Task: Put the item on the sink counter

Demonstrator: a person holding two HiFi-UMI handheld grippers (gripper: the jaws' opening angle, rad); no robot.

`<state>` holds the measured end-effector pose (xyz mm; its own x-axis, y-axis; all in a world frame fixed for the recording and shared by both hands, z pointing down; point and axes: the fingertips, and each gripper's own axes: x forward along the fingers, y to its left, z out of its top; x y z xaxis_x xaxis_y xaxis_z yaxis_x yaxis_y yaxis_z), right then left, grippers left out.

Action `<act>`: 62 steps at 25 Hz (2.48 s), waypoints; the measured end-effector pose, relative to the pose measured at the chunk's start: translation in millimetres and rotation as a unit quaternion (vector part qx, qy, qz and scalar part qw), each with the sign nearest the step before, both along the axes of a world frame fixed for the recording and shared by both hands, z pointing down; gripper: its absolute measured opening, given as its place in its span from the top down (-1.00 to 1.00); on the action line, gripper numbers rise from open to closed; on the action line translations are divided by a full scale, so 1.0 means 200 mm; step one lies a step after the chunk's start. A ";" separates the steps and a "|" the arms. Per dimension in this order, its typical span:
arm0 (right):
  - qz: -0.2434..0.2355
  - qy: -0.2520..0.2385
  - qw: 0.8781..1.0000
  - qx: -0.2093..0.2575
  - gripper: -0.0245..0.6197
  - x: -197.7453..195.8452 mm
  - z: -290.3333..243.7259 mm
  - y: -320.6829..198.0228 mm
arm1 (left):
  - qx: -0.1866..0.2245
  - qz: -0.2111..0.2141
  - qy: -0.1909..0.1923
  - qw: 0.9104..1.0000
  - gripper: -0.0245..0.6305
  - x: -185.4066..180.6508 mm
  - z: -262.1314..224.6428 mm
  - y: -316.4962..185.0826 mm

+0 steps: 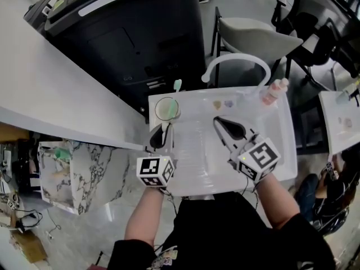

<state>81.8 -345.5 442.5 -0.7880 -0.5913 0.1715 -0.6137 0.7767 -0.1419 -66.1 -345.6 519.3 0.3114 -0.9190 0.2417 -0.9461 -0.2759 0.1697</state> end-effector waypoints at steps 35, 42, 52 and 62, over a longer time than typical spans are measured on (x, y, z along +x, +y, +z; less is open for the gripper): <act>0.025 0.045 0.997 -0.061 0.93 0.16 0.29 -0.18 | -0.062 0.003 -0.009 0.998 0.74 0.03 0.60 -0.41; 0.023 0.051 0.997 -0.060 0.93 0.15 0.29 -0.19 | -0.065 0.001 -0.009 0.998 0.74 0.01 0.64 -0.41; 0.019 0.051 0.997 -0.061 0.93 0.13 0.30 -0.20 | -0.061 0.004 -0.025 0.998 0.74 0.01 0.68 -0.42; 0.005 0.043 0.997 -0.065 0.93 0.05 0.32 -0.20 | -0.065 0.009 -0.041 0.997 0.74 0.01 0.71 -0.40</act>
<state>92.5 -384.8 505.6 -0.7611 -0.5675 0.3140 -0.6356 0.7489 -0.1872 -63.2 -426.1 661.0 0.3027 -0.8724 0.3837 -0.9531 -0.2746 0.1276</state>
